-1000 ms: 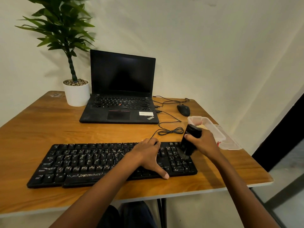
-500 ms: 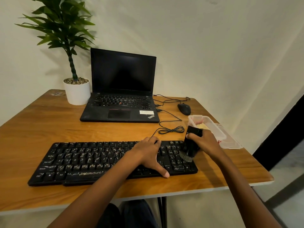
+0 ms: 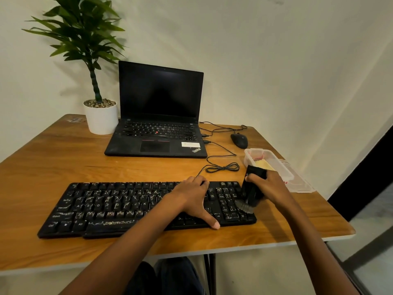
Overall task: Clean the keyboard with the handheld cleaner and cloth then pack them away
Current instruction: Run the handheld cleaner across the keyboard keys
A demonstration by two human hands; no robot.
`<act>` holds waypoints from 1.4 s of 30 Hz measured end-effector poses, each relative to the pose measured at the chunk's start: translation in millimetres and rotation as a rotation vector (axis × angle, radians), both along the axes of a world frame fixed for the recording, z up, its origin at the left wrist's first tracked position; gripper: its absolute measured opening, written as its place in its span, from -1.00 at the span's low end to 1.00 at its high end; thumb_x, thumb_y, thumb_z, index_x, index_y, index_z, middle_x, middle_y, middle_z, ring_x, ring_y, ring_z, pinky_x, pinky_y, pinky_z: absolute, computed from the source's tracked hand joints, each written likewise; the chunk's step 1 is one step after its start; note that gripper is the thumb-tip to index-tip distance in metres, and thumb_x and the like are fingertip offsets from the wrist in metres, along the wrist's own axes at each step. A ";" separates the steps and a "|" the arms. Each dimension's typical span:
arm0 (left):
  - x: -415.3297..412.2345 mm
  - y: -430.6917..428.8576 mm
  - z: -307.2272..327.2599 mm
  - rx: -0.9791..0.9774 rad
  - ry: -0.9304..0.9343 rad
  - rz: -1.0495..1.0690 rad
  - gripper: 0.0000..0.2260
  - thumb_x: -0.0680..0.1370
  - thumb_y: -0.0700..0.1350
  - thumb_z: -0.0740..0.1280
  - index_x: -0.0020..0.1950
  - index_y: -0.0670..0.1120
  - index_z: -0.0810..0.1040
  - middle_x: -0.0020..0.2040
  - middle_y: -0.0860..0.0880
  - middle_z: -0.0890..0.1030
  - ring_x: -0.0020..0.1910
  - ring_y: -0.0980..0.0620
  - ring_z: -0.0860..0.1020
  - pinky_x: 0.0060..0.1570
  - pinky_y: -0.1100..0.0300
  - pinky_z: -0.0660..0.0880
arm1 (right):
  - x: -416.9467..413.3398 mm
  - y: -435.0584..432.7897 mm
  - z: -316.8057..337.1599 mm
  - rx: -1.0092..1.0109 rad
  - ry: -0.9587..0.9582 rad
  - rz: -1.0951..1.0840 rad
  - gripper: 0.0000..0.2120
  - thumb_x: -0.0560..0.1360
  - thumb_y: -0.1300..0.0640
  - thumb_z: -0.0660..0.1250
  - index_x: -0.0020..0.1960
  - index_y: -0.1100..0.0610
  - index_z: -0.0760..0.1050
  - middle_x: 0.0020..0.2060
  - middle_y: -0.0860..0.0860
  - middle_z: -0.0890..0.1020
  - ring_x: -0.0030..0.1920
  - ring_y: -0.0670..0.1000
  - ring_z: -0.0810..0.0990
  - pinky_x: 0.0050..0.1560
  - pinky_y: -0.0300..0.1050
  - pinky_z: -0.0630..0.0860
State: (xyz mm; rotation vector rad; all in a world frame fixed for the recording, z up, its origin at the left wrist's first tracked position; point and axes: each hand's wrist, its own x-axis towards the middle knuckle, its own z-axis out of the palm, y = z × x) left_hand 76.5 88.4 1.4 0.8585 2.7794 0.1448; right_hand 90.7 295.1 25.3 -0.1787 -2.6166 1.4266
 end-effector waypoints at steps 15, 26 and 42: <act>0.9 -0.1 0.0 0.016 -0.010 0.010 0.06 0.30 0.36 0.39 0.54 -0.15 -0.05 0.53 -0.03 -0.01 0.49 -0.08 0.02 0.43 0.02 0.09 | 7.4 -1.3 8.3 -0.013 -0.008 -0.016 -0.83 0.47 0.15 0.32 -0.23 -0.02 0.37 -0.27 -0.01 0.54 -0.21 -0.03 0.54 -0.08 0.10 0.57; 1.1 -0.4 -0.4 0.014 -0.003 0.007 0.05 0.30 0.36 0.39 0.54 -0.15 -0.04 0.53 -0.03 0.00 0.49 -0.09 0.02 0.44 0.02 0.09 | 25.0 -4.7 0.8 -0.084 0.053 0.023 -0.85 0.49 0.21 0.30 -0.20 0.01 0.40 -0.24 0.00 0.56 -0.17 -0.03 0.55 -0.19 -0.09 0.54; 0.2 -0.2 -2.8 0.009 0.010 0.005 0.06 0.29 0.37 0.38 0.53 -0.16 -0.03 0.52 -0.05 0.02 0.48 -0.09 0.04 0.45 0.00 0.11 | 32.9 4.0 -3.7 -0.219 0.046 -0.059 -0.89 0.49 0.20 0.30 -0.12 0.03 0.40 -0.20 0.00 0.55 -0.18 -0.06 0.54 -0.32 -0.12 0.56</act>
